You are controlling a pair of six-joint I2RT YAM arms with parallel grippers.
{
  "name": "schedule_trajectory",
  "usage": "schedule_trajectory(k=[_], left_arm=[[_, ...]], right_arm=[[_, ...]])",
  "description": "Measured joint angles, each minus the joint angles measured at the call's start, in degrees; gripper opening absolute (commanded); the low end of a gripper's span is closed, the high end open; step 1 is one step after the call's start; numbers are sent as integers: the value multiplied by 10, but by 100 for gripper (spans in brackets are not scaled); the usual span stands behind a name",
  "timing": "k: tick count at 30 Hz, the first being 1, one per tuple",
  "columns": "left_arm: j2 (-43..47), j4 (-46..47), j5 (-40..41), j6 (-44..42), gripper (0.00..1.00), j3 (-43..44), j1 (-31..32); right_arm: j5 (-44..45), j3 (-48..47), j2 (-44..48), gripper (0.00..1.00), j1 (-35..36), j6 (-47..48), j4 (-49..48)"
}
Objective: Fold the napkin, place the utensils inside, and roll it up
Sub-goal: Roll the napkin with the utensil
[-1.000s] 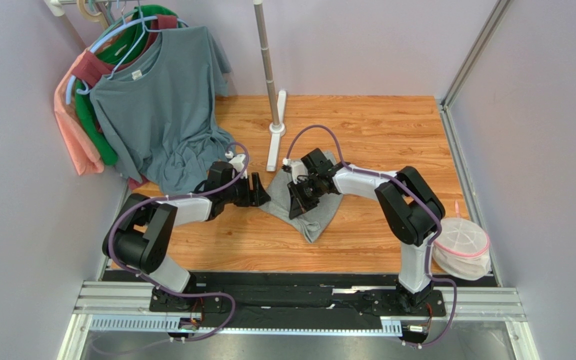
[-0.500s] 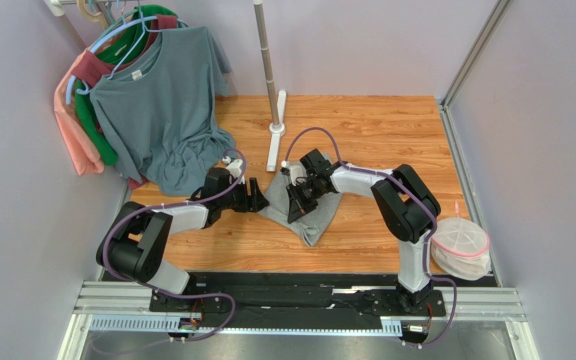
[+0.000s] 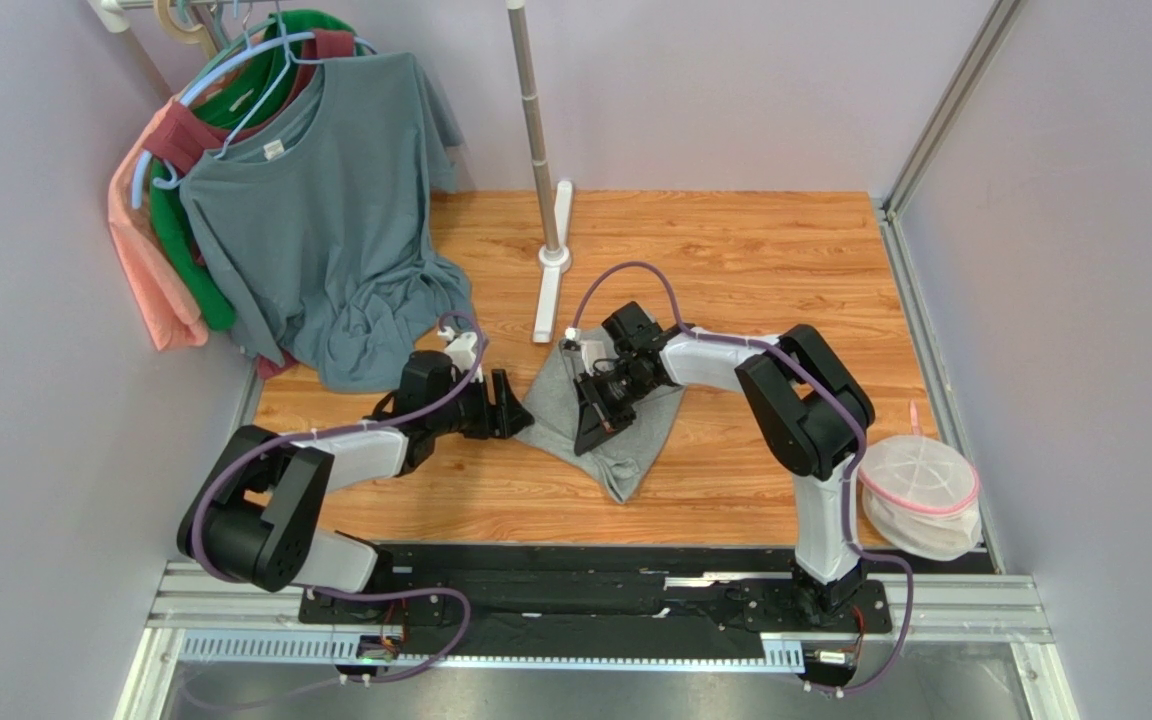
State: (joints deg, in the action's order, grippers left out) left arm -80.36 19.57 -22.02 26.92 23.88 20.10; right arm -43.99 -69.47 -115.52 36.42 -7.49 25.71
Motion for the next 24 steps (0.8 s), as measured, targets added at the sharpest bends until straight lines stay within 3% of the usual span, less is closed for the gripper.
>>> schedule_trajectory(k=[4,16,18,19,20,24], left_arm=[[-6,3,3,2,61,1,0],[-73,13,-19,3,24,38,1],[-83,14,-23,6,17,43,2],[-89,14,-26,8,7,47,2],[-94,14,-29,10,2,50,3],[-109,9,-37,16,0,66,7]], right_arm=[[-2,0,-1,0,0,0,4],[-5,-5,-4,2,0,-1,12],[-4,-6,-4,8,0,-1,14],[-3,-7,-3,12,0,-1,16],[0,-7,-2,15,0,-1,19],[33,-8,12,41,2,0,41]])
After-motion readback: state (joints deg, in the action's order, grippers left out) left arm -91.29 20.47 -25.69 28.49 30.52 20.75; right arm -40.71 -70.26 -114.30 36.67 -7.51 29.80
